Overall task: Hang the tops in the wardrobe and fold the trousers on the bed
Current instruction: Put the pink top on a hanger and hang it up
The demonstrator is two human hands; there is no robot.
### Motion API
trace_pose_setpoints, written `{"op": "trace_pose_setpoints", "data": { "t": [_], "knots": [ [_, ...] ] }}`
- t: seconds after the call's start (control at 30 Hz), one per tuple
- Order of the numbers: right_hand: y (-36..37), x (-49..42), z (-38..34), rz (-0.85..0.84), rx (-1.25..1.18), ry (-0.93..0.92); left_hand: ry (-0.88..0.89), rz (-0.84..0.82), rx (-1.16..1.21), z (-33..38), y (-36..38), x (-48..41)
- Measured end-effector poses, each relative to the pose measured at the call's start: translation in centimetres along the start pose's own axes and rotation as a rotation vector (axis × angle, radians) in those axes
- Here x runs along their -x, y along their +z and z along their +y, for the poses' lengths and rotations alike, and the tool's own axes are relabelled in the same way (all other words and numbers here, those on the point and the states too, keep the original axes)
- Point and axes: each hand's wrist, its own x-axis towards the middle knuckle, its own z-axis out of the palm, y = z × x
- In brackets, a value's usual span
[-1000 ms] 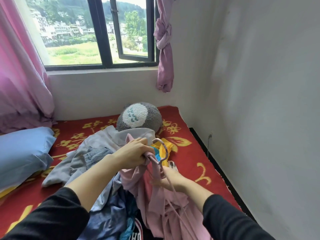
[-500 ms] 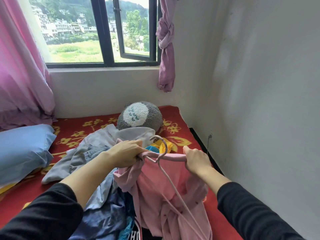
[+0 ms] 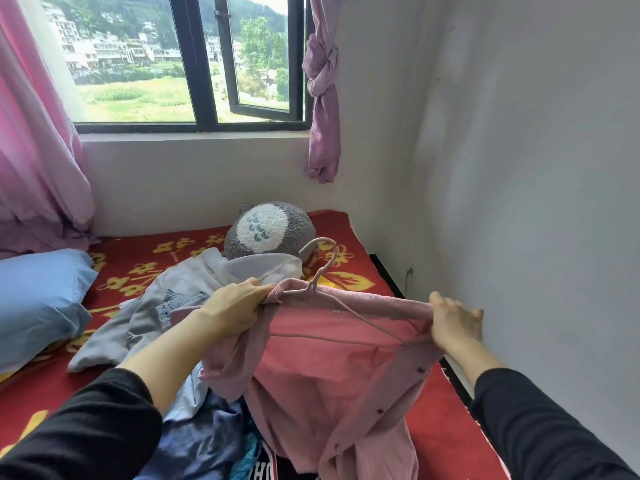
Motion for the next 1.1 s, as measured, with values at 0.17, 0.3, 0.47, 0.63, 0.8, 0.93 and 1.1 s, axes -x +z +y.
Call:
{"op": "trace_pose_setpoints", "data": {
  "t": [0.17,0.3,0.47,0.63,0.8,0.93,1.1],
  "knots": [
    [-0.2,0.1,-1.0,-0.010,-0.255,0.051,-0.172,0.141,0.004,1.8,1.0,-0.4],
    [-0.6,0.1,-3.5,-0.113,-0.397,0.018,-0.298,0.151,0.119,3.4,1.8,-0.6],
    [-1.9,0.8,-3.2,-0.140,-0.446,0.068,-0.300,0.193,0.199,2.8,1.0,0.4],
    [-4.8,4.9,-9.2,-0.299,-0.979,-0.196,-0.307,0.217,0.275,3.9,0.7,1.8],
    [-5.8,7.2,-11.7,-0.430,-0.871,-0.270,-0.307,0.343,0.332,3.9,-0.7,3.7],
    [-7.7,7.6,-11.6,0.216,-0.585,-0.234,-0.309,0.514,0.386,3.7,-3.0,6.2],
    [-10.0,8.3,-14.4,0.224,-0.530,-0.471,-0.343,0.659,0.429,5.6,-5.2,10.4]
  ]
}}
